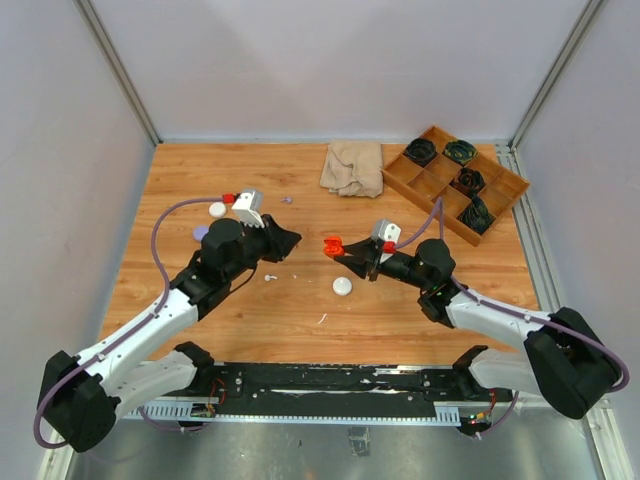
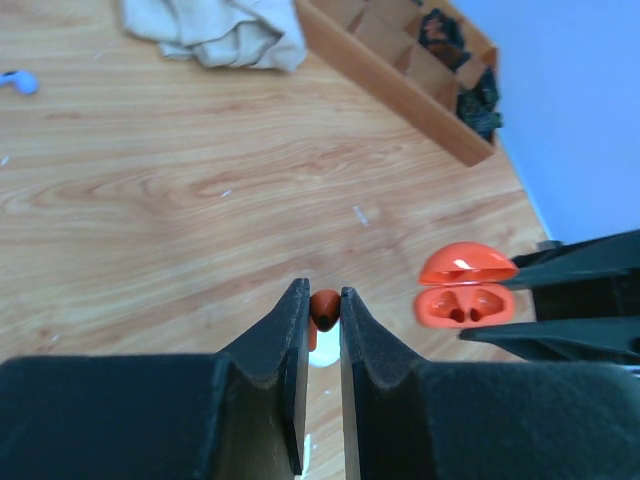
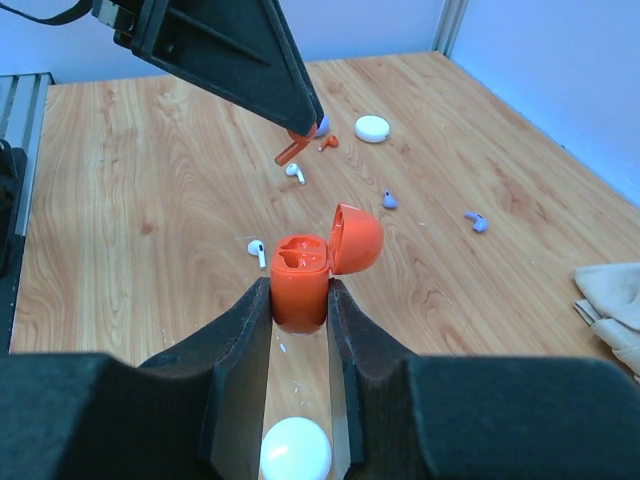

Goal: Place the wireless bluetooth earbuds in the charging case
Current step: Place the earbud in the charging case.

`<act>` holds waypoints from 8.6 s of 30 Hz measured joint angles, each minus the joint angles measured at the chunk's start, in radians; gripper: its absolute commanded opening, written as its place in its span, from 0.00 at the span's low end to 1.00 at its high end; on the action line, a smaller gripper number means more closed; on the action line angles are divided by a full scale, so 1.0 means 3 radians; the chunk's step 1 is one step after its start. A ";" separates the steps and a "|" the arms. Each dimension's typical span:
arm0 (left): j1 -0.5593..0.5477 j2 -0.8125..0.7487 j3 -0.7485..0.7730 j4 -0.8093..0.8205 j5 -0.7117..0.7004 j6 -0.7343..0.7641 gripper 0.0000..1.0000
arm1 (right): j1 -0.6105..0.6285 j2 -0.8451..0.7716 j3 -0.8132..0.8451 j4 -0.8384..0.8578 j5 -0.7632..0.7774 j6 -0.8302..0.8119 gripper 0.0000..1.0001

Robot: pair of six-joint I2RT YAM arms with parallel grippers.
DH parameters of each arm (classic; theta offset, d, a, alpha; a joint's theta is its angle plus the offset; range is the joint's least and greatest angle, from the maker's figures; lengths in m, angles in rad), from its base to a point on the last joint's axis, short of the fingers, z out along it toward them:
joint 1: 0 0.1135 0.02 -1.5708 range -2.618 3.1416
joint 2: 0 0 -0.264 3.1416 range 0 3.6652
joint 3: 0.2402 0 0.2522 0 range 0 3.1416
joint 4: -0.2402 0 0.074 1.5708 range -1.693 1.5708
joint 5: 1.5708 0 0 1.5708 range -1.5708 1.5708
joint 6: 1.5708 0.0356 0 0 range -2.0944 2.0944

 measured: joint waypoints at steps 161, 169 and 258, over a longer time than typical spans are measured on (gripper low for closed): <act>-0.0740 -0.0278 -0.0482 0.1321 -0.0394 0.0399 0.69 | 0.0084 0.0264 -0.0305 0.1681 0.0117 0.0729 0.01; -0.0740 -0.0286 -0.0371 0.1148 -0.0354 0.0334 0.70 | 0.0083 0.0264 -0.0309 0.1682 0.0117 0.0721 0.01; -0.0843 0.0590 0.0870 -0.0581 -0.0376 -0.0399 0.31 | 0.0055 0.0120 -0.0350 0.1123 0.0258 0.0027 0.01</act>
